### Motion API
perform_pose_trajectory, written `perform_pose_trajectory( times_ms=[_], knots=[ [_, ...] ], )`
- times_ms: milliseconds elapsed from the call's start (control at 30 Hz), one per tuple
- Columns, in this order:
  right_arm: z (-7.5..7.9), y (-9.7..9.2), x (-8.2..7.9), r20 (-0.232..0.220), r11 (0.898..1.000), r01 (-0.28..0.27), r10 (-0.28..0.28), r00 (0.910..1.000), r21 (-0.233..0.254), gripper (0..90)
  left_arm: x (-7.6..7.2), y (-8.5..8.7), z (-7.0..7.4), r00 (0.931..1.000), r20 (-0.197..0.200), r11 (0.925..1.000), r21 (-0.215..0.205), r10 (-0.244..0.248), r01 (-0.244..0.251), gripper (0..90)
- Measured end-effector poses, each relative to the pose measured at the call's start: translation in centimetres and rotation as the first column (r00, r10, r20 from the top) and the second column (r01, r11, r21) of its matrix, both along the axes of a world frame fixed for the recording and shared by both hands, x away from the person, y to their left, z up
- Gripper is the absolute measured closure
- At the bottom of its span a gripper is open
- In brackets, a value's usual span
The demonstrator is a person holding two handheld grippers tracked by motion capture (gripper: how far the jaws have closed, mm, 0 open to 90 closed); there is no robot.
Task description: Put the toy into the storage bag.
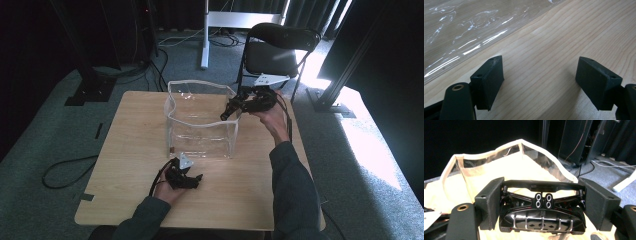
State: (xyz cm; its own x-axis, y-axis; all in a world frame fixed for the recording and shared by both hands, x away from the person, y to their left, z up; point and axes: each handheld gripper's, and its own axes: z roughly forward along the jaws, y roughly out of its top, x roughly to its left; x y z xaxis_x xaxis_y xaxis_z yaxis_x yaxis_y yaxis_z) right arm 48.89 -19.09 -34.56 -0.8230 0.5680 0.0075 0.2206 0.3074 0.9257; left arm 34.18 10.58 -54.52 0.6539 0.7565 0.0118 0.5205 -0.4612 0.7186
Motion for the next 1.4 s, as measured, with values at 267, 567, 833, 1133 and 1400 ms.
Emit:
perform_pose_trajectory(
  times_ms=[267, 567, 833, 1133, 1400],
  knots=[
    [-0.9, -0.3, 0.3, -0.022, 1.000, 0.012, -0.013, 0.9997, -0.005, 24.3, 0.0, 0.0, 0.0, 1.0000, 0.000, 1.0000, 0.000, 0.001, -0.001, 23.2],
    [-1.9, 0.1, 0.6, -0.052, 0.999, 0.013, -0.015, 0.9985, -0.031, 24.3, 0.0, 0.0, 0.0, 1.0000, -0.001, 1.0000, -0.001, 0.000, 0.000, 23.2],
    [-2.8, -0.2, 0.9, -0.080, 0.999, 0.011, -0.015, 0.9967, -0.051, 24.2, 0.0, 0.0, 0.0, 1.0000, -0.002, 1.0000, -0.001, 0.001, -0.001, 23.2],
    [-3.0, -0.3, 0.8, -0.094, 0.995, 0.001, -0.010, 0.9956, -0.098, 24.0, 0.0, 0.0, 0.0, 1.0000, -0.002, 1.0000, 0.000, -0.001, 0.001, 23.3],
    [-3.5, 0.1, 0.9, -0.103, 0.990, 0.005, -0.019, 0.9945, -0.138, 23.8, 0.0, 0.0, 0.0, 1.0000, -0.001, 1.0000, -0.001, 0.000, 0.000, 23.2]
  ],
)
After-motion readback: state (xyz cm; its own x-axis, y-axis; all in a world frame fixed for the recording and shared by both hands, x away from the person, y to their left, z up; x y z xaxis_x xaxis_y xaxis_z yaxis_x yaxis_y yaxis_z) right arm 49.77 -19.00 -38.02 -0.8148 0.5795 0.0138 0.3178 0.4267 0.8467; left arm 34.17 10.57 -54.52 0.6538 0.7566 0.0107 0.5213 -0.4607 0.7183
